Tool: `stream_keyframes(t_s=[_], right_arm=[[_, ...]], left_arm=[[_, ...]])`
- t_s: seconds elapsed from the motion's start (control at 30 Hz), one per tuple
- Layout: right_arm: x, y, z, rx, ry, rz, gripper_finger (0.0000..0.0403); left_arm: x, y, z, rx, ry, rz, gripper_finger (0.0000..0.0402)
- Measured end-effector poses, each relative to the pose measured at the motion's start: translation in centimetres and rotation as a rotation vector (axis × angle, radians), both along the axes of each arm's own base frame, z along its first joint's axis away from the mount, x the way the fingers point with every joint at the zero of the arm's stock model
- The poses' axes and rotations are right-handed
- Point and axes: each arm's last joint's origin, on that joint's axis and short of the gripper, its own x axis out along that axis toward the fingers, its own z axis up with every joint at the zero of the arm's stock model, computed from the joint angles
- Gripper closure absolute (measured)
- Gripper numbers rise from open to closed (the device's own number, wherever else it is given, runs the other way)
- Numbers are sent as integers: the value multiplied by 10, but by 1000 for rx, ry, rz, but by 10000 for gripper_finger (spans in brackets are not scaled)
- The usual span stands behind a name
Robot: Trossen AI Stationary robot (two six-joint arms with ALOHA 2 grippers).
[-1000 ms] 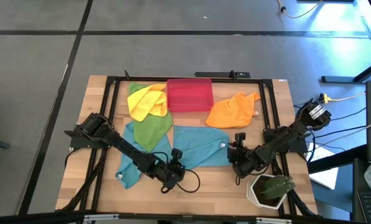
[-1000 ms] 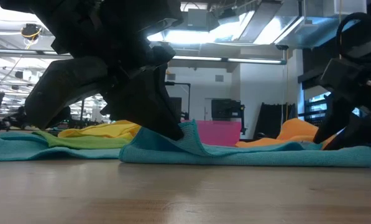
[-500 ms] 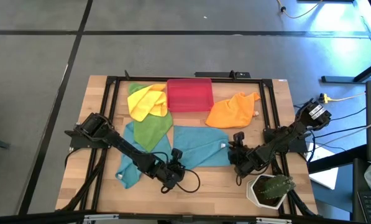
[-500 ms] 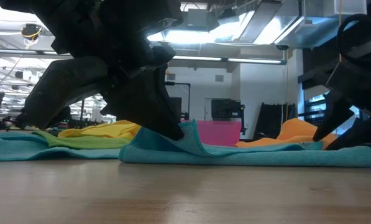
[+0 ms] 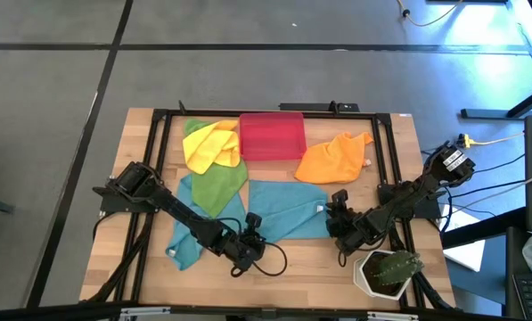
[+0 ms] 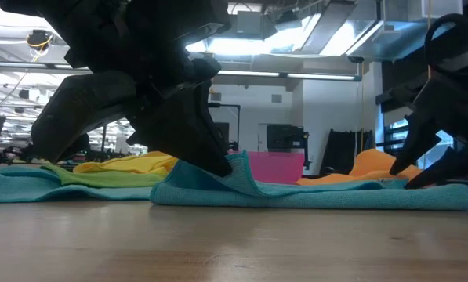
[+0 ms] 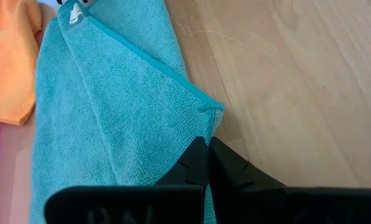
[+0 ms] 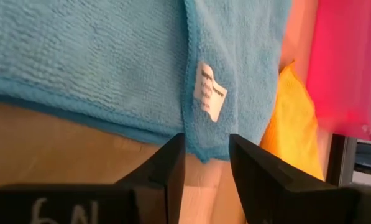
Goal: Roll microfiber towels into tight, uniform cylinder then place into a basket
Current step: Fold the right blue microfiber towel
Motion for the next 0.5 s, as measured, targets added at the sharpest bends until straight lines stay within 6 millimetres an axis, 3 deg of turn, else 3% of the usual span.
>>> stream_keyframes(t_s=[0.3,0.5], right_arm=[[-8,-6,-8,-10,19,-13,303],[-11,-8,-11,5,10,-33,297]], left_arm=[[0,0,0,0,0,0,401],[0,0,0,0,0,0,401]])
